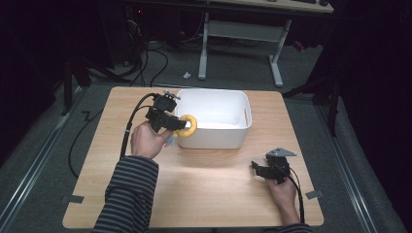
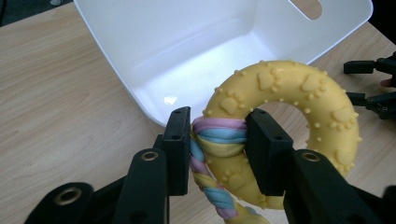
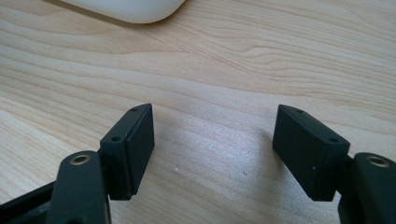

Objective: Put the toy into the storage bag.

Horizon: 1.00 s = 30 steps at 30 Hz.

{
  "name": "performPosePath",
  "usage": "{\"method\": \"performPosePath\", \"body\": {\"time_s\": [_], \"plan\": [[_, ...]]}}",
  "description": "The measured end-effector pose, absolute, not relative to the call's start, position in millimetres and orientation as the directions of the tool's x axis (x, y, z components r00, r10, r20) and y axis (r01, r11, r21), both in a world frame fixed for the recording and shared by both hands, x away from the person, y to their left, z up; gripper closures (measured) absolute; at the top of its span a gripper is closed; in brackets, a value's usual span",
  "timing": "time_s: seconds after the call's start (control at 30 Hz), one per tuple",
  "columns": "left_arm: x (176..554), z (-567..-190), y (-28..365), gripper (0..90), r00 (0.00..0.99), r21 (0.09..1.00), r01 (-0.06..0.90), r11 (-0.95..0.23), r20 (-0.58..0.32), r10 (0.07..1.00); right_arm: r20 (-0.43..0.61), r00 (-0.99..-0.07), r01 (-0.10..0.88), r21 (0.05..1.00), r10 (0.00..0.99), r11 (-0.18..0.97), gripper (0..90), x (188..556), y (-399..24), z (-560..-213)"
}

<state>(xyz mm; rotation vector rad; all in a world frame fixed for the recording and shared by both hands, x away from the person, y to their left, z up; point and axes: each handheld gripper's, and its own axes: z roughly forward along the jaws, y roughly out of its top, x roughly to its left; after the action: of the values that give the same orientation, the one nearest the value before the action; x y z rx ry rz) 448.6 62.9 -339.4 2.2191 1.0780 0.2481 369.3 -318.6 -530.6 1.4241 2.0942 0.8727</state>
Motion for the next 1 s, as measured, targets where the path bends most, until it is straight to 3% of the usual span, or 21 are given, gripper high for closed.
{"method": "performPosePath", "body": {"time_s": [1.0], "plan": [[483.0,-340.4,35.3,62.8,0.639,0.615,0.636,-0.466,-0.081,0.765,-0.021,-0.362,0.641,0.720,0.932,0.265,29.9,369.3,-318.4,-530.6]]}}
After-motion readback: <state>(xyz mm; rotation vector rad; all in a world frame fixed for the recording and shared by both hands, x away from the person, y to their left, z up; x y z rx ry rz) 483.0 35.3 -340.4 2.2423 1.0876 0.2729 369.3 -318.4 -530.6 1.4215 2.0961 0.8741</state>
